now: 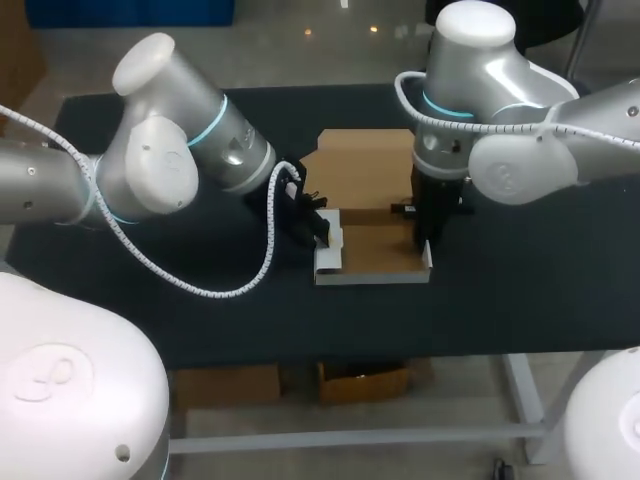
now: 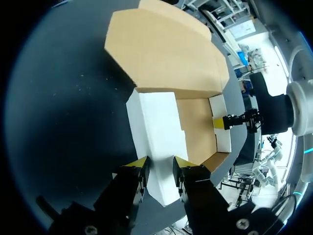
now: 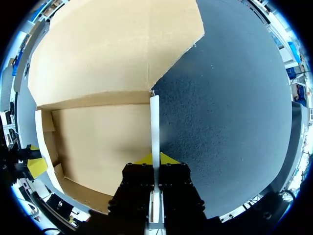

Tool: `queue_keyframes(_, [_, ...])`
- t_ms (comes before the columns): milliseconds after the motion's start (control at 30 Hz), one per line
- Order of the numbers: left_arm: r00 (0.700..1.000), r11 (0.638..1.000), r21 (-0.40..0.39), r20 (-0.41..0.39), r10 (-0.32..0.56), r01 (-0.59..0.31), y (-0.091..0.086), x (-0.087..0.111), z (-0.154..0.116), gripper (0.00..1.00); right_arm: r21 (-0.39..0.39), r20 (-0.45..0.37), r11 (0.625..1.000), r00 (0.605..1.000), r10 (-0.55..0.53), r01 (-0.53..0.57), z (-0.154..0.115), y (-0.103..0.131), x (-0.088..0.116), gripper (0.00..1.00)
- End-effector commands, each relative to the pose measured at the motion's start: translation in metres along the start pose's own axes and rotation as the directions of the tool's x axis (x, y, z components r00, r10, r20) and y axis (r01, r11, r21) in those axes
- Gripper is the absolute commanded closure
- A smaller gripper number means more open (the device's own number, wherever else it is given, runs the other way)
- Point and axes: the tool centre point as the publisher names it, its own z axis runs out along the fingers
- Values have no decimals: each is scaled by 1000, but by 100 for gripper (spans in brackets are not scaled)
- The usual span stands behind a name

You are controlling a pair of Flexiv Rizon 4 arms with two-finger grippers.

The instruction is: Assemble the packaging by folding the flat box into shape, placing the metal phone stand inside, and closing the box properly

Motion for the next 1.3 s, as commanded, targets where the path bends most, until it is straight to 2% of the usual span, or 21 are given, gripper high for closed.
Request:
queue_keyframes(33, [996,1000,3,86,-13,13,-1,2,7,68,1,1,1000,1000,0,0,0,0,1,100])
queue_keyframes(400, [993,999,27,106,-46,44,-4,-6,-4,67,1,1,1000,1000,0,0,0,0,1,100])
queue_keyframes(567, [987,997,50,152,-59,52,-7,-7,-8,67,1,1,1000,1000,0,0,0,0,1,100])
queue_keyframes(933, [975,998,35,213,-56,50,-12,-6,2,67,1,1,1000,1000,0,0,0,0,1,100])
queue_keyframes(1300, [950,998,34,306,-68,60,-15,-6,12,68,1,1,1000,1000,0,0,0,0,1,100])
